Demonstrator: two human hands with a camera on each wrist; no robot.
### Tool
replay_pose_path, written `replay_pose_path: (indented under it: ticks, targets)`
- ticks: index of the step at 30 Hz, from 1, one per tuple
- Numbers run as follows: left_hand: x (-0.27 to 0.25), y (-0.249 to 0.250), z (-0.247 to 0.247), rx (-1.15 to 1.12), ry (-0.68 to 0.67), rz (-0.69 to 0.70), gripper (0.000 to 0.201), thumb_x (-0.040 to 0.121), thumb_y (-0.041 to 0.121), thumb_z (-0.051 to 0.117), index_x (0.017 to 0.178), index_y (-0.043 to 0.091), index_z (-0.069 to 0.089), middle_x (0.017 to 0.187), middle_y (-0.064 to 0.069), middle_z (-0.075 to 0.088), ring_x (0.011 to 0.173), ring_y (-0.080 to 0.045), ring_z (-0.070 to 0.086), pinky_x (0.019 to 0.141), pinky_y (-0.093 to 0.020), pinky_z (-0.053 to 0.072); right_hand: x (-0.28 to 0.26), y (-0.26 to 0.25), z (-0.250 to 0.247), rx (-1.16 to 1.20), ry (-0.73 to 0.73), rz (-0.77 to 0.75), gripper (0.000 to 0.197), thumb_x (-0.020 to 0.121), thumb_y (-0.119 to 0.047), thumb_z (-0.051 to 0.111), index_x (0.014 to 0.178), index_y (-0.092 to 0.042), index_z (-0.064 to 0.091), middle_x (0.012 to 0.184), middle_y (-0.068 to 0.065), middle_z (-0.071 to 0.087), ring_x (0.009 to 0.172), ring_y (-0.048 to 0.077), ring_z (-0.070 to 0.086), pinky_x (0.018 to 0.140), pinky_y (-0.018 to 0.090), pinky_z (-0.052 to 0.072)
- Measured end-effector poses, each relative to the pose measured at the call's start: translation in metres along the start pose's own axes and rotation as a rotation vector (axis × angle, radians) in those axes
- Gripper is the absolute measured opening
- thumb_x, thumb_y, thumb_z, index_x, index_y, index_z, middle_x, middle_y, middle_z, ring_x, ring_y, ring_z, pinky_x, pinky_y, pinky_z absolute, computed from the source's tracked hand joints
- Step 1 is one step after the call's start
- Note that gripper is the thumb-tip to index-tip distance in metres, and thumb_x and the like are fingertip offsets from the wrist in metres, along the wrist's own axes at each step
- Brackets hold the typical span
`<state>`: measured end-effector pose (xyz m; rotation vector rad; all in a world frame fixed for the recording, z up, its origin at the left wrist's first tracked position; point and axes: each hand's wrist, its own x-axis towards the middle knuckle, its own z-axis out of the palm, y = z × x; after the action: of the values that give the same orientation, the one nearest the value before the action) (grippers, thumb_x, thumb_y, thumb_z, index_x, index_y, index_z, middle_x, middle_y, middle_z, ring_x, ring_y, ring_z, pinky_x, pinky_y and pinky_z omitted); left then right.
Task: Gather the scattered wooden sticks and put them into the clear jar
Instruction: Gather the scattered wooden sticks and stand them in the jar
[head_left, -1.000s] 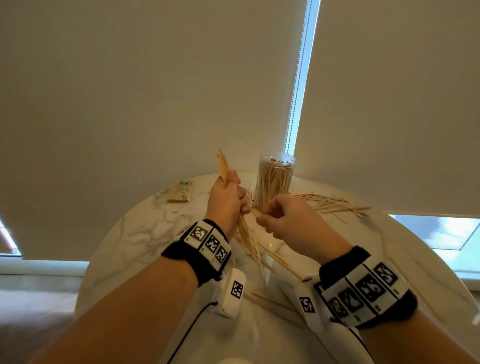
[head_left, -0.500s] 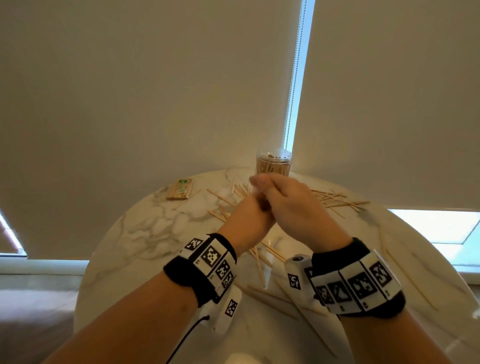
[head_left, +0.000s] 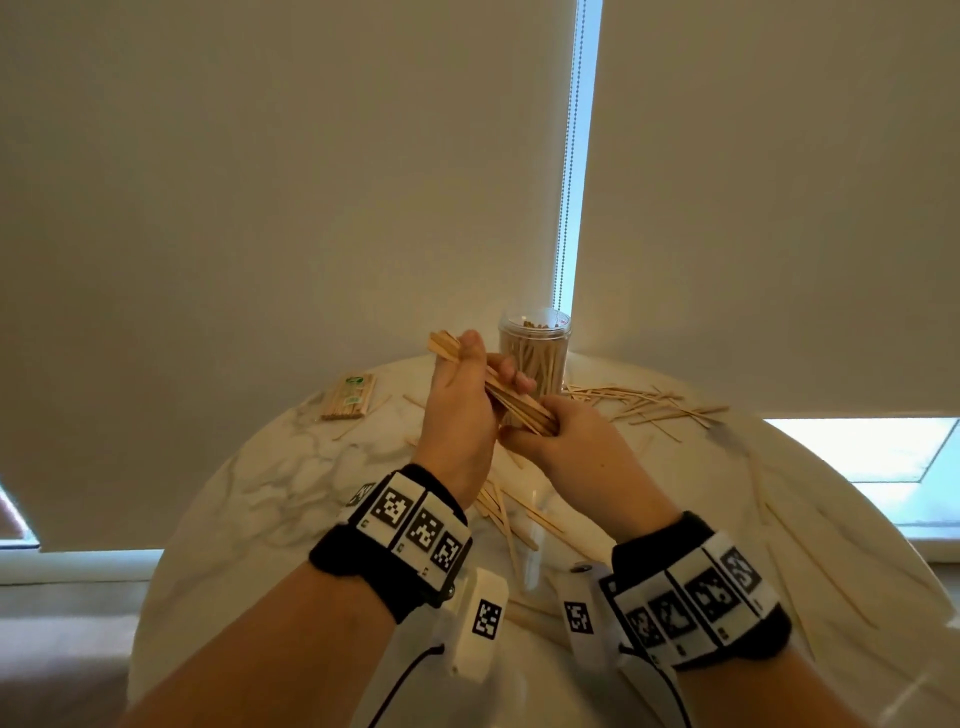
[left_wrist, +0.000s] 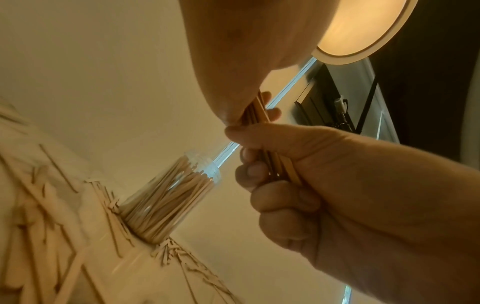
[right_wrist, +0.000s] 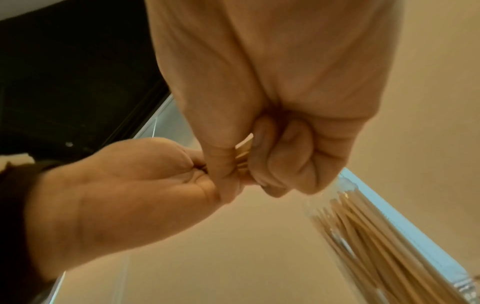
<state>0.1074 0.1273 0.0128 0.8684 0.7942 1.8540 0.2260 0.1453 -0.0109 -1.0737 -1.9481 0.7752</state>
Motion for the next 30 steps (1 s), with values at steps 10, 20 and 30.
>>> replay_pose_path:
  ticks: [10,20,30]
  targets:
    - [0.004,-0.007,-0.002,0.116,0.028,-0.068,0.034,0.092,0.022,0.068,0.118,0.021,0.047,0.106,-0.013,0.073,0.096,-0.03,0.072,0.085,-0.045,0.058,0.003,0.015,-0.01,-0.396,0.011,0.003,0.051,0.099,-0.056,0.044,0.062,-0.022,0.053,0.053,-0.004,0.051,0.047,0.012,0.047,0.047,0.024,0.031]
    - [0.014,-0.008,0.004,0.414,0.027,-0.127,0.03,0.102,0.032,0.051,0.094,0.007,0.066,0.091,-0.011,0.073,0.081,-0.024,0.07,0.082,-0.042,0.061,0.001,0.019,-0.012,-0.308,-0.045,0.025,0.031,0.092,-0.036,0.059,0.065,-0.02,0.061,0.052,-0.004,0.05,0.047,0.008,0.045,0.049,0.021,0.033]
    - [0.026,-0.024,0.005,0.662,0.149,-0.05,0.022,0.098,0.036,0.057,0.105,0.015,0.056,0.078,-0.004,0.067,0.057,-0.012,0.064,0.051,-0.025,0.053,0.003,0.02,-0.023,-0.186,-0.021,-0.026,0.034,0.085,-0.058,0.066,0.09,-0.025,0.063,0.067,-0.009,0.059,0.056,0.003,0.051,0.054,0.021,0.035]
